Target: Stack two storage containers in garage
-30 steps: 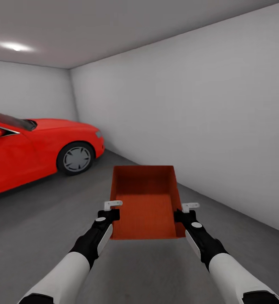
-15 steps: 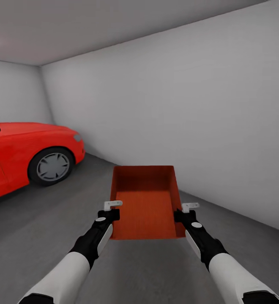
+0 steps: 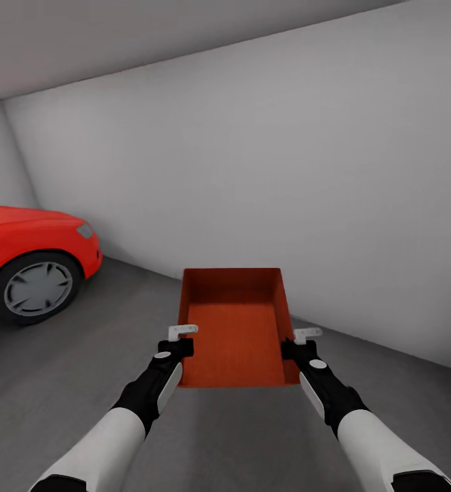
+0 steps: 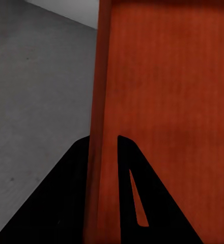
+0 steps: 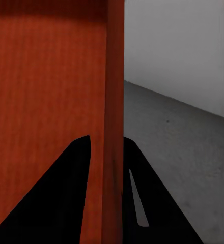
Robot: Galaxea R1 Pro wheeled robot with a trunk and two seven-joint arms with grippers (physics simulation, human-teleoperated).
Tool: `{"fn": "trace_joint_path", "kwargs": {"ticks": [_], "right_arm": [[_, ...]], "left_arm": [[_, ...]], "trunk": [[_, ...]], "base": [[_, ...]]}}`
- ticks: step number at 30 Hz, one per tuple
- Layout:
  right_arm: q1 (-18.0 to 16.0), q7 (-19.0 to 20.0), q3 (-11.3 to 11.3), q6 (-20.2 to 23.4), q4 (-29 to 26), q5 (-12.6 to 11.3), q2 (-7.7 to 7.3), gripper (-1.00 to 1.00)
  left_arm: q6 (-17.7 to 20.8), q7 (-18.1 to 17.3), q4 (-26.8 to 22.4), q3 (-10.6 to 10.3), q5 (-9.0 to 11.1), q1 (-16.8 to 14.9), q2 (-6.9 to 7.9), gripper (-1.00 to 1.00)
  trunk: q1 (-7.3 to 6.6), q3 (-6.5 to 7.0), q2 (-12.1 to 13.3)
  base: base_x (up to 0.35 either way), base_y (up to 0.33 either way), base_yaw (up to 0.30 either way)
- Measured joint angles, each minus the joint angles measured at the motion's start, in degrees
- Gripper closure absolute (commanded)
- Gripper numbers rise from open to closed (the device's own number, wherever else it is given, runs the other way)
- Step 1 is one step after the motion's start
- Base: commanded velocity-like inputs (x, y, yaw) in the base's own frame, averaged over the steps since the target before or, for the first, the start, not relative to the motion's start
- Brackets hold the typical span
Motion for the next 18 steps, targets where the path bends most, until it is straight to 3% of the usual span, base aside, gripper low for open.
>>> {"fn": "trace_joint_path", "kwargs": {"ticks": [18], "right_arm": [[0.0, 0.0, 0.02, 0.0, 0.0, -0.02, -0.01, 1.0]], "left_arm": [[0.0, 0.0, 0.01, 0.0, 0.0, 0.0, 0.0, 1.0]], "trunk": [[0.0, 0.0, 0.0]], "base": [[0.321, 0.145, -0.283]]}}
